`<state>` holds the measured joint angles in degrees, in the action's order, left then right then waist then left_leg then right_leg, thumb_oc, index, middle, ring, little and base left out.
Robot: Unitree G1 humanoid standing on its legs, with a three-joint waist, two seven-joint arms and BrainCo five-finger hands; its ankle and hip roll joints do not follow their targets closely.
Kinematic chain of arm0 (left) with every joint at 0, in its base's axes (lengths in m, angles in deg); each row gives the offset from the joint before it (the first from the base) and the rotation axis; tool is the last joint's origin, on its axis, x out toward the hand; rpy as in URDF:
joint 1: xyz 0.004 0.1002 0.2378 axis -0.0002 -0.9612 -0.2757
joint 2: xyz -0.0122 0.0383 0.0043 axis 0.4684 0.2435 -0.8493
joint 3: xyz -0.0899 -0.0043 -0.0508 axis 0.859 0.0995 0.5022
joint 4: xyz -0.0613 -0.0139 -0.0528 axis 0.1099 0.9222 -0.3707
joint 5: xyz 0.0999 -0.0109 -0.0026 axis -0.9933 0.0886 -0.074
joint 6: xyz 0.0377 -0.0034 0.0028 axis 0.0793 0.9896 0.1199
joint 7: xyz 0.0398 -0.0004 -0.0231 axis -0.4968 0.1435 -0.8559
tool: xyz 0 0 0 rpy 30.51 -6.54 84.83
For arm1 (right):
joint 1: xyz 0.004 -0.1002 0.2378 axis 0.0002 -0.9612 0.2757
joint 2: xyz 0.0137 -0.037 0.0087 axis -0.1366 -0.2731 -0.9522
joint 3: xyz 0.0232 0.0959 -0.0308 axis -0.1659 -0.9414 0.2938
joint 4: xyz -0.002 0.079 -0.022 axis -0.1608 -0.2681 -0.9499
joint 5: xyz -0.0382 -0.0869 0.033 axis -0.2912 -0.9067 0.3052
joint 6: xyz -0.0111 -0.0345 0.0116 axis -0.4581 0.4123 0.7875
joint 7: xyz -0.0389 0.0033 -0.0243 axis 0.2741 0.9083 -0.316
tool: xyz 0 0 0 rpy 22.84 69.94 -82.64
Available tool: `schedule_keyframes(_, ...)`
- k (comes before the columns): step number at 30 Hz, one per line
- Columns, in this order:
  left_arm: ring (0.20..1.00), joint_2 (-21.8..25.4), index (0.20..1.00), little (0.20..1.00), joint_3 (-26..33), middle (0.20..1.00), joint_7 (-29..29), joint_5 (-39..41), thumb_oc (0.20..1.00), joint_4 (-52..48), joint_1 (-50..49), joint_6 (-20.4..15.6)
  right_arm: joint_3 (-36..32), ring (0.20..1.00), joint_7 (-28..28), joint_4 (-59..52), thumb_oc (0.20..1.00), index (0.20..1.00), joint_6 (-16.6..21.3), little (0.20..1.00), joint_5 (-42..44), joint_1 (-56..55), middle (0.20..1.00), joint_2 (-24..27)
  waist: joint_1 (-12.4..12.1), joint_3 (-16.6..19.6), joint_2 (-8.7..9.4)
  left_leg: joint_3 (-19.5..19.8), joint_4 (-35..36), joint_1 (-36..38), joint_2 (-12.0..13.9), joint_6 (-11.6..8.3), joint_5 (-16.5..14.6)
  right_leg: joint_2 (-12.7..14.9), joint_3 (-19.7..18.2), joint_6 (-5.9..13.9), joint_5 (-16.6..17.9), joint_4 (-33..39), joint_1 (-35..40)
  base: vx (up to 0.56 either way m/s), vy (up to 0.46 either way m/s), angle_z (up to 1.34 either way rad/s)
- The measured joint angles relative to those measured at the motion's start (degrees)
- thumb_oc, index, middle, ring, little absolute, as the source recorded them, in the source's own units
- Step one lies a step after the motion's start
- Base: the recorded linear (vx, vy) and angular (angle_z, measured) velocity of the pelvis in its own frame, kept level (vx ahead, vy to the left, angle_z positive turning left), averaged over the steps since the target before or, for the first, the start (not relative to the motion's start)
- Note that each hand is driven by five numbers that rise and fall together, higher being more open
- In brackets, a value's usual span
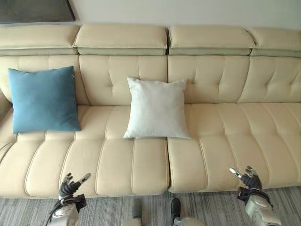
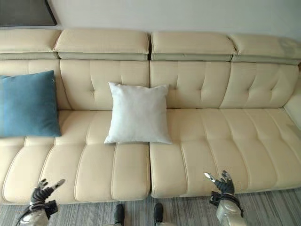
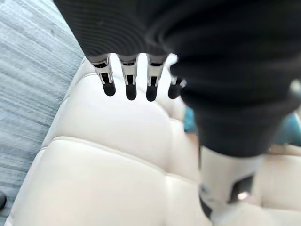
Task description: Pick up all the scattered cushions and arrange them neatly on the sofa.
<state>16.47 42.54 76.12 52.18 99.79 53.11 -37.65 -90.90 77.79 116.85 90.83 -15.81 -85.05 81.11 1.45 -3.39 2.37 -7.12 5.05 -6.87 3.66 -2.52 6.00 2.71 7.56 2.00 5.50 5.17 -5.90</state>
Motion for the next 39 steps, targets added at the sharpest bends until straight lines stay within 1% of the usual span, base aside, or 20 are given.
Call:
schedule_keyframes(7, 1.0, -1.12, 1.0, 1.0, -7.81, 1.0, 1.87, -4.54, 1.0, 0.04, -0.36, 0.43, 5.9, 1.0, -2.28, 0.62, 1.0, 1.0, -0.19, 1.0, -2.34, 0.36, 1.0, -1.29, -0.52, 1.39, -0.13, 0.0, -0.01, 1.12, -0.85, 0.01, 0.01, 0.86, 0.05, 0.93, 0.63, 0.0, 0.93, -0.06, 0.084, 0.0)
schedule_keyframes(11, 1.0, -1.33, 1.0, 1.0, -9.48, 1.0, 2.3, -4.82, 1.0, 0.98, 2.39, 0.46, 6.3, 1.0, -2.44, 2.06, 1.0, 1.0, -0.13, 1.0, -3.4, 0.53, 1.0, -1.41, -0.37, 1.23, 0.4, 0.04, -0.02, 1.13, -1.31, 0.12, 0.08, 1.3, 0.09, 1.19, 0.8, -0.05, 0.97, -0.16, 0.089, 0.0)
schedule_keyframes(14, 1.0, -0.75, 1.0, 1.0, -11.88, 1.0, 2.48, -4.9, 1.0, 2.73, 5.57, 0.5, 6.9, 1.0, -2.32, 5.13, 1.0, 1.0, -0.21, 1.0, -3.78, 2.12, 1.0, -1.41, -0.07, -0.22, 0.59, -0.13, -0.03, 0.9, -1.69, 0.75, 0.54, 1.75, -0.05, 2.24, 1.5, -0.3, 0.24, -0.26, 0.013, -0.09)
schedule_keyframes(16, 1.0, -0.29, 1.0, 1.0, -13.0, 1.0, 2.4, -4.92, 1.0, 2.76, 7.65, 0.5, 8.64, 1.0, -2.06, 6.01, 1.0, 1.0, -0.18, 1.0, -4.62, 3.5, 1.0, -1.31, -0.13, -2.18, 0.8, -1.29, -0.14, 0.73, -1.7, 2.11, 1.48, 1.89, -1.28, 3.64, 2.43, -2.22, -1.01, -0.15, 0.006, -0.27)
schedule_keyframes(19, 1.0, -0.27, 1.0, 1.0, -12.9, 1.0, 2.41, -4.91, 1.0, 2.65, 9.53, 0.48, 8.68, 1.0, -1.92, 5.98, 1.0, 1.0, -0.29, 1.0, -5.66, 3.79, 1.0, -1.66, 0.22, -4.55, 0.72, -1.85, -0.05, -0.2, -1.47, 3.66, 2.35, 2.07, -1.18, 3.79, 1.81, -1.8, -1.59, -0.15, -0.022, -0.1)
schedule_keyframes(20, 1.0, -0.41, 1.0, 1.0, -12.87, 1.0, 2.6, -4.91, 1.0, 2.55, 9.69, 0.35, 8.55, 1.0, -1.88, 6.0, 1.0, 1.0, -0.34, 1.0, -6.01, 4.03, 1.0, -1.54, -0.15, -5.92, -0.9, -2.56, -0.04, -0.13, 0.62, 5.6, 3.05, 1.33, -1.19, 3.88, -2.45, -10.67, -3.69, -0.18, -0.108, -0.14)
schedule_keyframes(22, 1.0, -0.19, 1.0, 1.0, -12.6, 1.0, 2.87, -4.9, 1.0, 2.62, 8.92, 0.33, 8.55, 1.0, -1.93, 6.01, 1.0, 1.0, -0.35, 1.0, -6.67, 4.0, 1.0, -1.52, -0.75, -6.06, -1.7, -2.99, -0.34, -0.18, 2.04, 5.7, 3.19, 1.54, -1.68, 5.06, -8.75, -20.83, -4.23, -0.17, -0.114, -0.11)
schedule_keyframes(23, 1.0, -0.02, 1.0, 1.0, -12.31, 1.0, 3.08, -4.9, 1.0, 2.65, 8.64, 0.33, 8.48, 1.0, -1.94, 5.96, 1.0, 1.0, -0.33, 1.0, -6.71, 4.02, 1.0, -1.52, -0.94, -6.04, -1.79, -3.07, -0.42, -0.39, 2.42, 5.63, 3.38, 1.85, -2.23, 5.6, -10.82, -23.06, -3.8, -0.19, -0.19, -0.09)
schedule_keyframes(24, 1.0, 0.39, 1.0, 1.0, -12.25, 1.0, 3.16, -4.87, 1.0, 2.68, 8.31, 0.38, 8.41, 1.0, -1.88, 5.78, 1.0, 1.0, -0.33, 1.0, -6.77, 4.22, 1.0, -1.51, -1.46, -5.84, -1.27, -3.12, -0.43, -0.82, 2.68, 5.1, 3.68, 2.19, -2.72, 6.1, -12.95, -22.88, -2.43, -0.16, -0.224, -0.3)
schedule_keyframes(25, 1.0, 0.9, 1.0, 1.0, -12.33, 1.0, 3.17, -4.86, 1.0, 3.49, 7.55, 0.5, 8.44, 1.0, -1.8, 5.85, 1.0, 1.0, -0.27, 1.0, -6.87, 5.02, 1.0, -1.37, -2.69, -5.72, 0.17, -3.26, -0.46, -1.22, 2.81, 2.83, 5.1, 2.19, -3.07, 3.53, -12.68, -12.8, 2.49, -0.16, -0.224, -0.22)
schedule_keyframes(26, 1.0, 0.22, 1.0, 1.0, -12.36, 1.0, 3.12, -4.85, 1.0, 3.28, 7.11, 0.89, 8.43, 1.0, -1.66, 5.36, 1.0, 1.0, -0.17, 1.0, -6.95, 5.41, 1.0, -0.76, -2.76, -6.11, -1.04, -3.09, -0.44, -1.42, 3.85, 2.1, 5.44, 1.02, -2.95, 3.88, -10.67, -9.54, 3.81, -0.1, -0.154, -0.31)
schedule_keyframes(27, 1.0, -0.43, 1.0, 1.0, -12.33, 1.0, 3.2, -4.84, 1.0, 3.15, 6.74, 0.94, 8.48, 1.0, -1.62, 5.28, 1.0, 1.0, -0.15, 1.0, -7.45, 5.54, 1.0, -0.43, -3.13, -6.07, -1.54, -3.13, -0.45, -1.38, 4.48, 1.84, 5.27, 0.15, -3.17, 2.4, -9.42, -7.08, 4.85, -0.19, -0.212, -0.1)
schedule_keyframes(28, 1.0, -0.86, 1.0, 1.0, -12.46, 1.0, 3.25, -4.85, 1.0, 3.2, 6.37, 0.99, 8.52, 1.0, -1.6, 5.28, 1.0, 1.0, -0.16, 1.0, -7.87, 5.37, 1.0, -0.22, -3.26, -5.86, -2.06, -2.89, -0.48, -1.39, 4.86, 1.41, 5.35, -0.65, -2.83, 2.24, -7.9, -5.13, 5.93, -0.27, -0.277, 0.04)
schedule_keyframes(29, 1.0, -1.51, 1.0, 1.0, -12.74, 1.0, 3.18, -4.82, 1.0, 2.98, 5.87, 0.91, 8.73, 1.0, -1.6, 5.22, 1.0, 1.0, -0.16, 1.0, -7.97, 5.04, 1.0, 0.52, -3.01, -5.63, -3.28, -1.88, -2.35, -3.1, 5.89, -0.25, 6.89, -2.37, -1.94, 1.73, -6.98, -3.9, 6.55, -0.28, -0.236, 0.35)
schedule_keyframes(30, 1.0, -1.64, 1.0, 1.0, -12.85, 1.0, 3.19, -4.82, 1.0, 2.45, 6.47, 0.89, 8.88, 1.0, -1.55, 5.19, 1.0, 1.0, -0.18, 1.0, -8.02, 4.75, 1.0, 0.97, -2.78, -5.77, -3.21, -1.13, -3.21, -4.27, 6.21, -1.92, 8.07, -2.42, -1.14, 1.19, -7.26, -4.02, 6.32, -0.22, -0.134, 0.39)
schedule_keyframes(33, 1.0, -1.79, 1.0, 1.0, -12.91, 1.0, 3.19, -4.81, 1.0, 2.13, 7.62, 0.88, 9.32, 1.0, -1.1, 5.24, 1.0, 1.0, -0.22, 1.0, -8.9, 5.36, 1.0, 1.97, -2.77, -6.31, -3.59, 0.15, -2.75, -4.94, 7.72, -4.17, 11.73, -3.78, 0.6, -1.46, -5.97, -3.78, 6.46, -0.22, -0.08, 0.22)
schedule_keyframes(34, 1.0, -1.81, 1.0, 1.0, -12.9, 1.0, 3.18, -4.79, 1.0, 2.08, 8.1, 0.86, 9.54, 1.0, -1.11, 5.24, 1.0, 1.0, -0.22, 1.0, -8.95, 5.43, 1.0, 2.3, -2.5, -6.44, -3.31, 0.5, -2.41, -5.25, 7.64, -5.68, 13.46, -3.86, 1.68, -2.41, -5.58, -3.57, 6.35, -0.15, -0.053, 0.26)
schedule_keyframes(36, 1.0, -1.79, 1.0, 1.0, -12.84, 1.0, 3.19, -4.8, 1.0, 2.04, 8.28, 0.89, 9.71, 1.0, -1.14, 5.19, 1.0, 1.0, -0.22, 1.0, -8.94, 5.63, 1.0, 2.7, -2.34, -6.52, -2.99, 1.17, -2.73, -6.09, 7.16, -6.96, 15.94, -3.25, 2.14, -3.03, -5.42, -3.78, 5.69, -0.09, -0.028, 0.09)
schedule_keyframes(37, 1.0, -1.76, 1.0, 1.0, -12.84, 1.0, 3.2, -4.8, 1.0, 2.03, 8.22, 0.91, 9.91, 1.0, -1.14, 5.18, 1.0, 1.0, -0.23, 1.0, -8.94, 5.67, 1.0, 2.66, -2.24, -6.81, -2.28, 2.2, -3.88, -6.11, 6.34, -7.04, 15.77, -2.28, 1.99, -3.34, -5.19, -3.73, 5.71, -0.09, -0.011, -0.01)
schedule_keyframes(39, 1.0, -1.71, 1.0, 1.0, -12.82, 1.0, 3.23, -4.81, 1.0, 2.01, 8.27, 0.94, 10.86, 1.0, -1.3, 4.79, 1.0, 1.0, -0.29, 1.0, -8.93, 5.6, 1.0, 2.59, -1.87, -7.15, -0.31, 2.55, -9.22, -5.91, 4.19, -6.62, 7.61, 0.3, 1.75, -3.47, -4.0, -3.47, 5.7, -0.08, 0.024, -0.02)
